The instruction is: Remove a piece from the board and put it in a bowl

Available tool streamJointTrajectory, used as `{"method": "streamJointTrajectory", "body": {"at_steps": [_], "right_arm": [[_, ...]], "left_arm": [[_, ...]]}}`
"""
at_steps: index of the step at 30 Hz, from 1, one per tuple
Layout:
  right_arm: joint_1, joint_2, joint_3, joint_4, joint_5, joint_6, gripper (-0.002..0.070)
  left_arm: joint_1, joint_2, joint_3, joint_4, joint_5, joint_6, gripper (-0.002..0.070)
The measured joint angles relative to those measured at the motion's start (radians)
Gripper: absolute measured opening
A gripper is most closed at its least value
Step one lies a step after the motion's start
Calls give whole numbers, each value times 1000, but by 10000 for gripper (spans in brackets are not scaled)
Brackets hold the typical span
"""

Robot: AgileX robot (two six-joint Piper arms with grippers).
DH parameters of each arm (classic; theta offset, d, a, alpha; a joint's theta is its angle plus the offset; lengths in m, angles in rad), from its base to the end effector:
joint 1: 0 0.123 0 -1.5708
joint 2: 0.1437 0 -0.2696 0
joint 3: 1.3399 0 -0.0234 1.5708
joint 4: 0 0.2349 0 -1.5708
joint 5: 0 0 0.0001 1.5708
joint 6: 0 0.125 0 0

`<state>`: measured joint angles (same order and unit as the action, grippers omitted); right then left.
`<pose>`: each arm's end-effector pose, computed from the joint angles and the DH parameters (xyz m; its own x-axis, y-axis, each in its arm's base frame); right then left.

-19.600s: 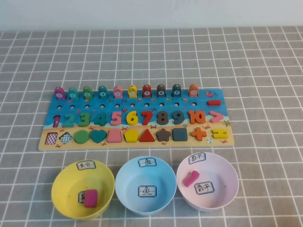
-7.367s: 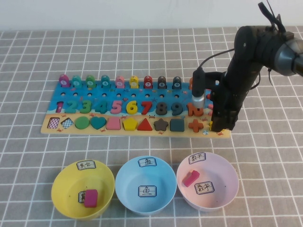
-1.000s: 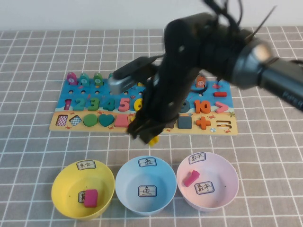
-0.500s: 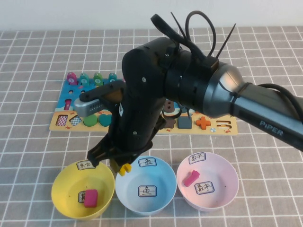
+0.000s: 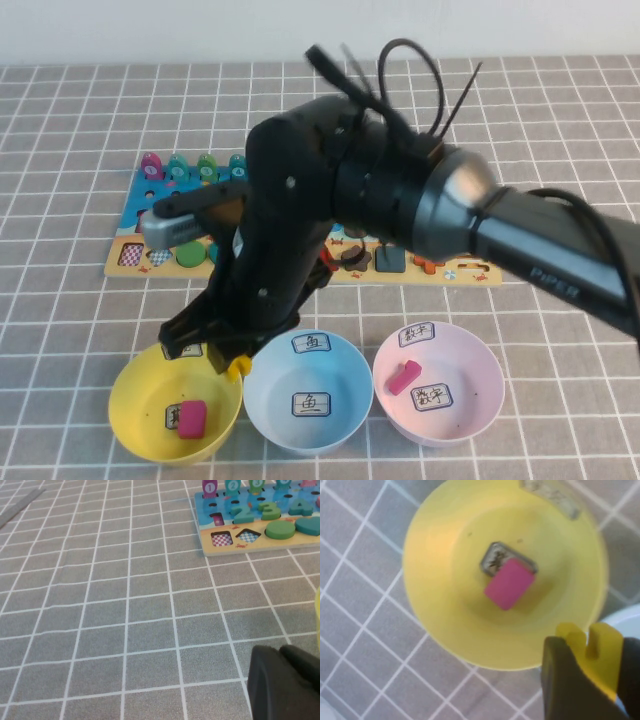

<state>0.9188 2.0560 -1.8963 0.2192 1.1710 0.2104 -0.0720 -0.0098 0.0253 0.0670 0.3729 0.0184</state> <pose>0.2440 0.3609 0.2317 -0.7873 -0.5590 -0.2600 -0.6154 0.7378 0.2773 0.0848 -0.0031 0.1621 -0.2903 0.1018 -0.9515 0.0723 0.9938 0.0843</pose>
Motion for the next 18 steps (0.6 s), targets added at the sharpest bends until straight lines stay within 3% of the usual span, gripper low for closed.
{"method": "streamJointTrajectory", "body": {"at_steps": [18], "right_arm": [[46, 197, -219, -2, 37, -2, 189]], "left_arm": [[0, 0, 0, 0, 0, 0, -4]]}}
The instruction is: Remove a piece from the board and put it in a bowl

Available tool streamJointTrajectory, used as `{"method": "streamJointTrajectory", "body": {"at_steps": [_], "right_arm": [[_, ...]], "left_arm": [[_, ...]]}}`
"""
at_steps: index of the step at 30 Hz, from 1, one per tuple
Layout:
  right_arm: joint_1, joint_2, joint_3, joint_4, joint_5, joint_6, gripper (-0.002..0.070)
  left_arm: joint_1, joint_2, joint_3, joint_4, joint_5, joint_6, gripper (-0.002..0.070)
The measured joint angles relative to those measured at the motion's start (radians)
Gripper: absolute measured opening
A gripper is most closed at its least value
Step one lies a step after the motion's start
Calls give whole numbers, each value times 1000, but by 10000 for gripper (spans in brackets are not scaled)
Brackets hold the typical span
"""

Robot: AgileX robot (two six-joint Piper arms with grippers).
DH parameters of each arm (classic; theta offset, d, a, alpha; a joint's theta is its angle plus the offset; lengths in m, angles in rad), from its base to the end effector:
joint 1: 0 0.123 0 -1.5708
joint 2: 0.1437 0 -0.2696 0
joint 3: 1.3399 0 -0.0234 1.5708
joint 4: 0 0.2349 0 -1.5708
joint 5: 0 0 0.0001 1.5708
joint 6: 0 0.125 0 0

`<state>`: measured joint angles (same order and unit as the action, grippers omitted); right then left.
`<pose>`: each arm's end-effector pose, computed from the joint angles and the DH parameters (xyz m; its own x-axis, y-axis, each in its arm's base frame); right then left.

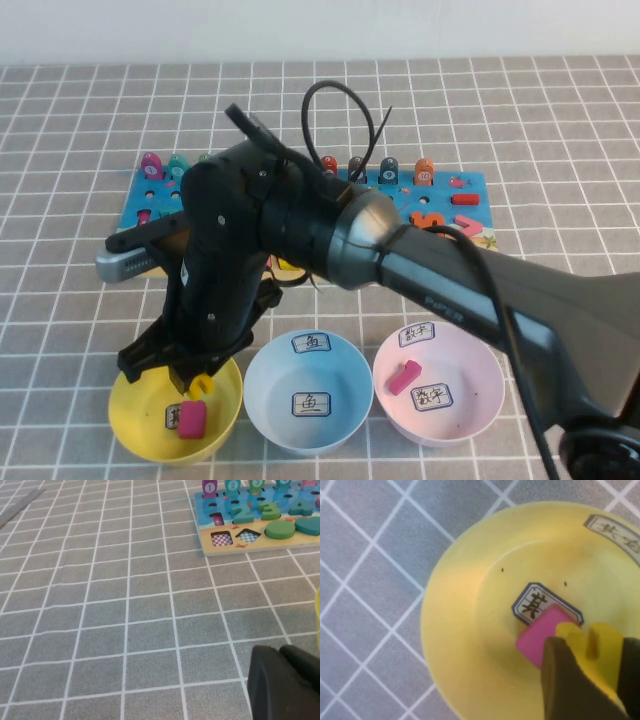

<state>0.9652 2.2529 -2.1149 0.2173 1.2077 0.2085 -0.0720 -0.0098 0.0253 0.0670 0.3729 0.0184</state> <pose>0.2482 0.4027 0.2010 -0.7562 -0.6055 -0.2479 -0.6542 0.7055 0.2725 0.0848 -0.0031 0.1621 -0.2903 0.1018 -0.9515 0.0723 0.9938 0.0843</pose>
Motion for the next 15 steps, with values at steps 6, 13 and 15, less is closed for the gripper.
{"method": "streamJointTrajectory", "body": {"at_steps": [6, 13, 15], "right_arm": [[0, 44, -15, 6, 6, -16, 189], [2, 46, -21, 8, 6, -19, 189], [2, 46, -21, 8, 6, -19, 189]], "left_arm": [[0, 0, 0, 0, 0, 0, -4], [0, 0, 0, 0, 0, 0, -4], [0, 0, 0, 0, 0, 0, -4]]}}
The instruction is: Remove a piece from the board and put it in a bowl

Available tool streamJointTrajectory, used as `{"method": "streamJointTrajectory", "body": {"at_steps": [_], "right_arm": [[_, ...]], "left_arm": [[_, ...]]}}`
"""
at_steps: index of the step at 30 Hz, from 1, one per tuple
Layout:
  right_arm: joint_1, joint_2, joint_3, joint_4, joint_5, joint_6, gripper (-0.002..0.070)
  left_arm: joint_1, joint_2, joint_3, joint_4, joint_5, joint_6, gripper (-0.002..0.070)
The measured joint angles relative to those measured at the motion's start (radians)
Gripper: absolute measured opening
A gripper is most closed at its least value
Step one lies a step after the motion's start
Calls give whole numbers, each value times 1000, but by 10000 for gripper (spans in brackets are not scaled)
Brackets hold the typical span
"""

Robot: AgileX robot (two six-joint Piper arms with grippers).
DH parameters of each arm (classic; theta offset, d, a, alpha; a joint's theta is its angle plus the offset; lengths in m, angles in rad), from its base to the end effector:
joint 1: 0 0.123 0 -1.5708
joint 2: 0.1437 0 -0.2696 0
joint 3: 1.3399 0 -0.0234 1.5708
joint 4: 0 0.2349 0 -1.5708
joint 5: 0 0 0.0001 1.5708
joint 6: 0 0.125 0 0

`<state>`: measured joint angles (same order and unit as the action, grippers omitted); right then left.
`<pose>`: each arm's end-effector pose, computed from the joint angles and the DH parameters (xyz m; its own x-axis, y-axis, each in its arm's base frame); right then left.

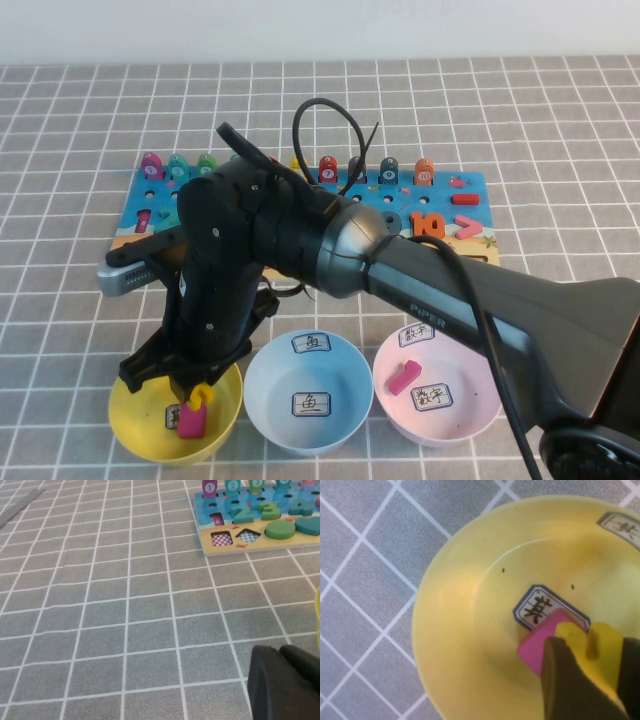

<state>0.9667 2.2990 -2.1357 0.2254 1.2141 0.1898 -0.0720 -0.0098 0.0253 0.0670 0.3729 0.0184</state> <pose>0.2495 0.4076 0.1847 -0.7482 -0.6255 -0.2213 -0.6633 0.6982 0.2694 0.0848 -0.0031 0.1621 -0.2903 0.1018 -0.9515 0.0723 0.9938 0.0843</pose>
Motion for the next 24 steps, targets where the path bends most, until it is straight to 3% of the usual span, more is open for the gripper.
{"method": "streamJointTrajectory", "body": {"at_steps": [17, 24], "right_arm": [[0, 0, 0, 0, -13, -6, 190], [0, 0, 0, 0, -13, -6, 253]], "left_arm": [[0, 0, 0, 0, 0, 0, -4], [0, 0, 0, 0, 0, 0, -4]]}}
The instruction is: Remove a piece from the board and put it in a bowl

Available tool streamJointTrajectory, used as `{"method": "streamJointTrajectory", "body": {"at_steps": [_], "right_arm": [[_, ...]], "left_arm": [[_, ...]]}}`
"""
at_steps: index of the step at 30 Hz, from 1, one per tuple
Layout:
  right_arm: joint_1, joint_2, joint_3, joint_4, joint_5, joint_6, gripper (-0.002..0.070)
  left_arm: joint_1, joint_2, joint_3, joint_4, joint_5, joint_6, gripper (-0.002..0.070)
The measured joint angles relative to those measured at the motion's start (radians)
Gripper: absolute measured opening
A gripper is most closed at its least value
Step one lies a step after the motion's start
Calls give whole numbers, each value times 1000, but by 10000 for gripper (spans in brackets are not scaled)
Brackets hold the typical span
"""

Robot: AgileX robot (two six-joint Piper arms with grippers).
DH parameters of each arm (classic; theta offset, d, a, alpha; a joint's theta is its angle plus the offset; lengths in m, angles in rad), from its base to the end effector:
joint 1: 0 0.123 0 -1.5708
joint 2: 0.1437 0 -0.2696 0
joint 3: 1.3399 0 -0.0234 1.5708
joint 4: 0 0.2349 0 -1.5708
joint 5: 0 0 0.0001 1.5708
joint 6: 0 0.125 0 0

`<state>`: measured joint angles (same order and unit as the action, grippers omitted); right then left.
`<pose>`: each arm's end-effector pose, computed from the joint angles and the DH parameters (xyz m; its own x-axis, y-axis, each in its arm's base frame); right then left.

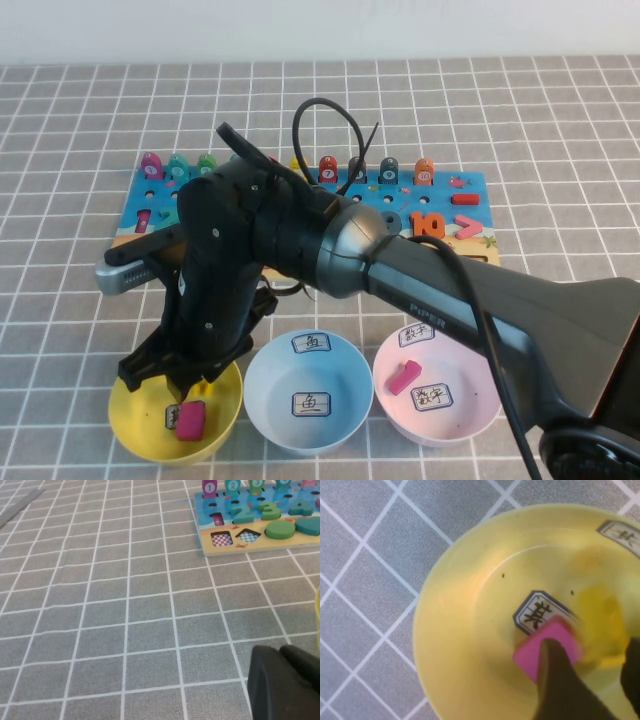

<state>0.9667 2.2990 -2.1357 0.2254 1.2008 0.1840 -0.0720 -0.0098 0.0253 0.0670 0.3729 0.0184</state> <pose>0.2505 0.4088 0.1852 -0.7445 -0.6249 -0.2351 -0.6676 0.6937 0.2704 0.0848 -0.0031 0.1621 -0.2903 0.1018 -0.9515 0.0723 0.9938 0.0843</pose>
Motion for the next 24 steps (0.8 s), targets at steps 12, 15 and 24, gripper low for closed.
{"method": "streamJointTrajectory", "body": {"at_steps": [12, 15, 24], "right_arm": [[0, 0, 0, -2, 26, -4, 225], [0, 0, 0, -2, 28, -60, 137], [0, -55, 9, 0, 30, -151, -10]], "left_arm": [[0, 0, 0, 0, 0, 0, -5], [0, 0, 0, 0, 0, 0, -4], [0, 0, 0, 0, 0, 0, -4]]}}
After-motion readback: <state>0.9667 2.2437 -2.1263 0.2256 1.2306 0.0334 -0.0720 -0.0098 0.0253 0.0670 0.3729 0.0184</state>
